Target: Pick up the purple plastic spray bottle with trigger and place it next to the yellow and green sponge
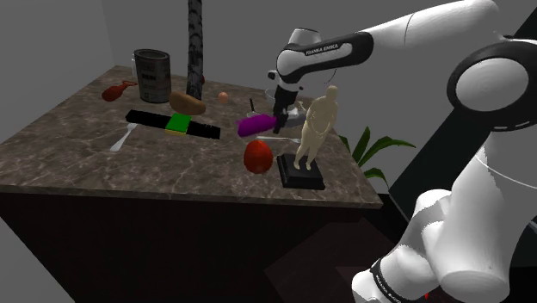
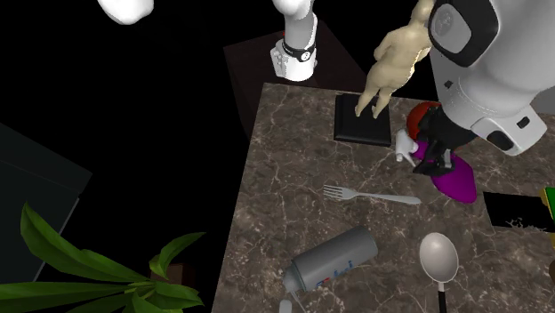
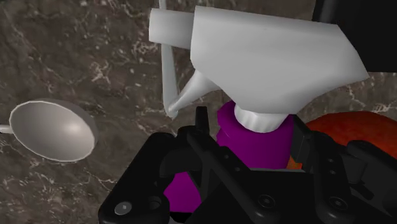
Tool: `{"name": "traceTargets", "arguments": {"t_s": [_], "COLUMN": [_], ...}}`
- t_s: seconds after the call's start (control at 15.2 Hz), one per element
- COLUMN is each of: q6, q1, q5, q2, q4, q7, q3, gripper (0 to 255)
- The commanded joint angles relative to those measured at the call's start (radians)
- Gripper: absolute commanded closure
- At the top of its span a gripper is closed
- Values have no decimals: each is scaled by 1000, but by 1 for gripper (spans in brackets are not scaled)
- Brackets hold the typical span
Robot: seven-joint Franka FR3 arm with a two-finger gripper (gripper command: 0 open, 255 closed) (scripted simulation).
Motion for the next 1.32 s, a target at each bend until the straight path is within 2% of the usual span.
{"name": "traceTargets", "arguments": {"t_s": [0.0,0.59,1.06,1.25], "q6": [-6,-44,-110,-75], "q1": [27,116,167,166], "q5": [2,41,79,86], "q2": [10,127,275,286], "q4": [19,170,383,358], "q7": [50,214,337,332], "q3": [21,99,155,159], "gripper": [255,255,255,255]}}
